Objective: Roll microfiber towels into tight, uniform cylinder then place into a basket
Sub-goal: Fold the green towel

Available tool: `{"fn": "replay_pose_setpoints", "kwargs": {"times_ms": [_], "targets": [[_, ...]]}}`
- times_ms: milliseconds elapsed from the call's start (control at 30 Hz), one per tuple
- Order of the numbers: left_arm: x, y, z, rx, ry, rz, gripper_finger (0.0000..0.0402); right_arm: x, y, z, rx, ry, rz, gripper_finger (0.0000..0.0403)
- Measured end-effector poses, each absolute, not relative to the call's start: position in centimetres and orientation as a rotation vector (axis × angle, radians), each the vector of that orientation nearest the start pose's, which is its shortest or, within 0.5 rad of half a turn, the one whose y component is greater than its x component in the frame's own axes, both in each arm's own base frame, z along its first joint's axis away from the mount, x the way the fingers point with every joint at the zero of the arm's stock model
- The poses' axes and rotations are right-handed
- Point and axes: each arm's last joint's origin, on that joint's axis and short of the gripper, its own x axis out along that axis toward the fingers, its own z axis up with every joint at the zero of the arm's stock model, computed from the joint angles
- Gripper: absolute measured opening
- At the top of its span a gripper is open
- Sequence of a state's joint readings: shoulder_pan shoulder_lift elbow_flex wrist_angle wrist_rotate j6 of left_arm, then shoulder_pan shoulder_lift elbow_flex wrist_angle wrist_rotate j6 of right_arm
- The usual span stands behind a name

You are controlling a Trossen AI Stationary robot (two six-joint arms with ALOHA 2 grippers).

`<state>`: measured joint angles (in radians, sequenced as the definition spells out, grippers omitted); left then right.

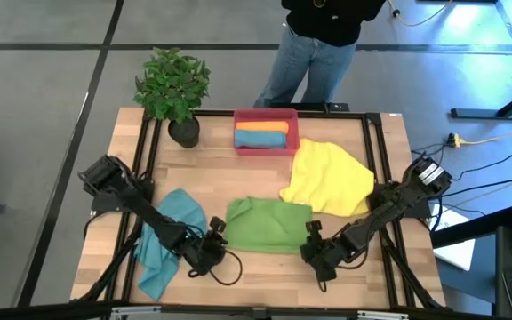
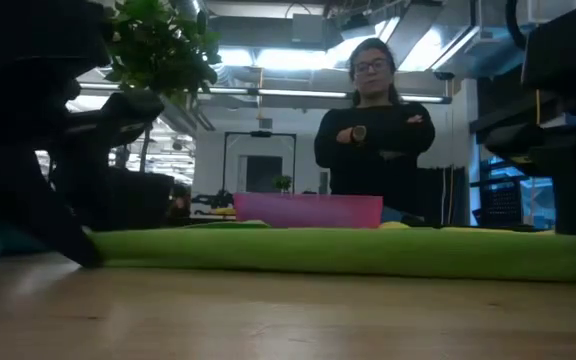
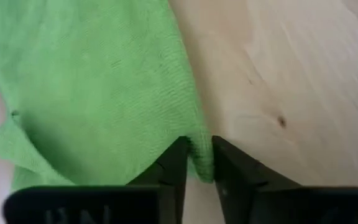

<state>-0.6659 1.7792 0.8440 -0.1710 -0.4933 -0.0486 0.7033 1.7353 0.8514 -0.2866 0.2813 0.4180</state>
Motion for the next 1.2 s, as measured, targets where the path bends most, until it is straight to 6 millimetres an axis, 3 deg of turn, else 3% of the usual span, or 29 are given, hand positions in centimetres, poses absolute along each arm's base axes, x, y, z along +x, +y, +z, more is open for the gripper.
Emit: {"fn": "replay_pose_setpoints", "kwargs": {"times_ms": [233,433,567,833,1033,1200], "targets": [[24.9,-18.2,15.0,0.551,0.925,-0.074,0.0115,23.8,19.1,16.8,-0.235,1.125,0.072,0.022],[26.4,-17.2,17.5,0.483,0.758,0.14,0.0119,24.0,17.5,19.2,-0.275,0.956,-0.155,0.0216],[28.8,-15.0,17.2,0.361,0.745,0.151,0.011,25.2,15.6,17.8,-0.117,0.897,-0.187,0.0168],[32.4,-10.8,14.5,0.35,0.791,0.152,0.0071,26.2,12.6,13.9,0.079,0.828,-0.107,0.0018],[33.6,-8.2,12.5,0.376,0.851,0.213,0.006,25.2,11.1,12.1,0.119,0.854,-0.124,0.0025],[33.4,-6.9,12.8,0.369,0.88,0.291,0.006,24.3,10.7,11.0,0.188,0.897,-0.141,0.0026]]}}
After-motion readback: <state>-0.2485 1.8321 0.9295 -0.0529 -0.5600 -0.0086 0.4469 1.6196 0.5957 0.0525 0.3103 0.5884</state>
